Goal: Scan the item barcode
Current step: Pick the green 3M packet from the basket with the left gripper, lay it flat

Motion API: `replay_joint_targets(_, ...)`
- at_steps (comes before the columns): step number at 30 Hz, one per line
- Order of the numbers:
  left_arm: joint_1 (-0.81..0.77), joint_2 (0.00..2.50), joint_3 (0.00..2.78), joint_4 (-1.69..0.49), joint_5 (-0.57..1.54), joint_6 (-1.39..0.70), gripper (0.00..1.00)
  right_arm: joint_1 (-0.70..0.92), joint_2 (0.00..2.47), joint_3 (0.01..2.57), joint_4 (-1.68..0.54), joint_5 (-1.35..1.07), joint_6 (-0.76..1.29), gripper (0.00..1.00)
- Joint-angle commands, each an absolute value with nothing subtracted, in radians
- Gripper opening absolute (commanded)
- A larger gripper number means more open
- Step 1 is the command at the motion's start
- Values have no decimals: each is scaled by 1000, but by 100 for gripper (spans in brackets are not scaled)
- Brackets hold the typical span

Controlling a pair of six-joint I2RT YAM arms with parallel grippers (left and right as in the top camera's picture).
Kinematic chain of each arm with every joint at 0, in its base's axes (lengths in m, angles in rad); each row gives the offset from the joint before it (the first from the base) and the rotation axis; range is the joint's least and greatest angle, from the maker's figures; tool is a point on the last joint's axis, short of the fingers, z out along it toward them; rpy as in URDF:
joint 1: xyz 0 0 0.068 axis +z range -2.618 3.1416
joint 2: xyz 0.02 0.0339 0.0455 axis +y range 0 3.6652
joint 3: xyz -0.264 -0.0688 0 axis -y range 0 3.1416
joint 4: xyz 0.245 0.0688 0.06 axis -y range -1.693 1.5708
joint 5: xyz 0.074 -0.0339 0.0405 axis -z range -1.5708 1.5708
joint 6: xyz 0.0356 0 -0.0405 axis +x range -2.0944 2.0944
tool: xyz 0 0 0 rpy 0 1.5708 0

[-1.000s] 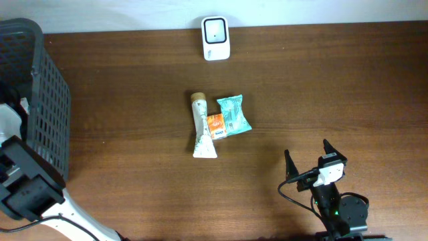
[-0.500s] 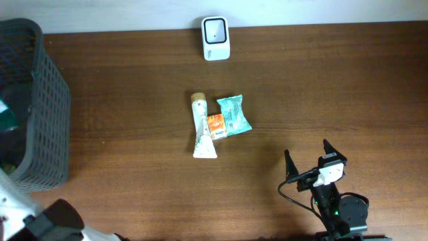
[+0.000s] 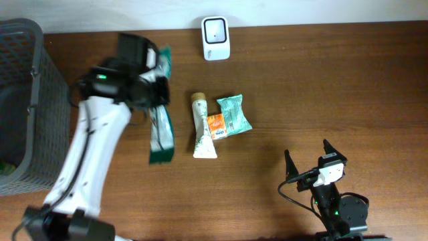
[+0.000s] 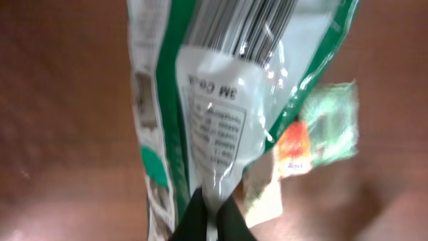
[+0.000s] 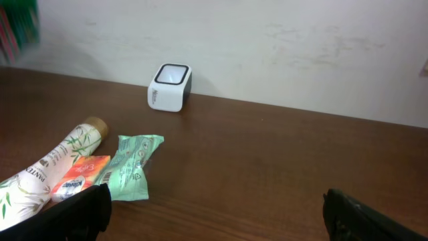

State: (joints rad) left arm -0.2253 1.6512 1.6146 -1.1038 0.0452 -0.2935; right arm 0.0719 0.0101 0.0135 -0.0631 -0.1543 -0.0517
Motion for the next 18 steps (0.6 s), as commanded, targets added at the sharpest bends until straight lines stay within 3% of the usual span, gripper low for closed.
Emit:
replay_joint_targets(1,-290,1697,1434,-996,37,-376,0,78,4,6,-65,-149,-44,98)
replay_joint_targets(7,-401,1785,1275,-795,36,-408,0,78,4,6,-65,-149,-44,98)
replay_joint_targets(8,-399,1785,1275,-792,17,-407,34,78,4,6,-65,-149,-44,99)
replay_joint_targets(9,-398,1785,1276,-789,11,-406,46,78,4,6,-65,-149,-44,98)
replay_joint_targets(12,-397,1690,1370,-798,17,-273,55,78,4,6,-65,-149,-44,98)
replay_joint_targets(15,-318,1536,1605,-956,-61,-207,80,78,4,6,-65,-149,-44,99)
replay_joint_targets(18,-120,1472,1847,-1135,-175,-207,81,78,4,6,-65,-149,-44,99)
